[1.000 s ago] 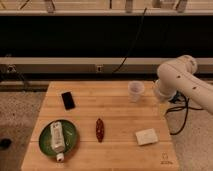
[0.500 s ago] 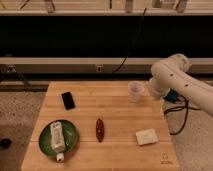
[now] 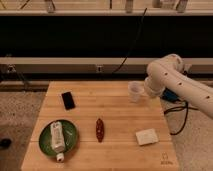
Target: Pick up the ceramic cup
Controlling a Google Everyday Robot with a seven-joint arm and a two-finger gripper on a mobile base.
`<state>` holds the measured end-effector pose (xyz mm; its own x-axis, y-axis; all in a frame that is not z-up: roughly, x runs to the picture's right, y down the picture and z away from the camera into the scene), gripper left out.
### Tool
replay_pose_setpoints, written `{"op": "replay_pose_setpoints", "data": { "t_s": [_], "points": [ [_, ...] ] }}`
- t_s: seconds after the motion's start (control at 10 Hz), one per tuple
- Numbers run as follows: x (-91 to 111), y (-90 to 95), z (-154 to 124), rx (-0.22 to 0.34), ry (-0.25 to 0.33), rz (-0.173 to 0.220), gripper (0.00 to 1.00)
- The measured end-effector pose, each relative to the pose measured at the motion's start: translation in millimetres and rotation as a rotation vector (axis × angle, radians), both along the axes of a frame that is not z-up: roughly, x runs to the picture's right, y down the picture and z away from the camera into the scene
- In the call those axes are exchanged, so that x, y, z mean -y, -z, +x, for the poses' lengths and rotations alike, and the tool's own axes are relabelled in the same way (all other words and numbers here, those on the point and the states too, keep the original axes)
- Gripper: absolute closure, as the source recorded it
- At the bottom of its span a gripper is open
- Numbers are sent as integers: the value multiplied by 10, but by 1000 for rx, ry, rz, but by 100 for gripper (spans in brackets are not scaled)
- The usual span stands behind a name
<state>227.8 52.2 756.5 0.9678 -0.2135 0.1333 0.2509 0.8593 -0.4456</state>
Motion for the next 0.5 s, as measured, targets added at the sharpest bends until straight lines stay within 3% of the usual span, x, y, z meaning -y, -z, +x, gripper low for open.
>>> {"op": "replay_pose_setpoints", "data": {
  "t_s": [0.5],
  "points": [
    [41,-242,-82,34,19,2,20]
  ]
}}
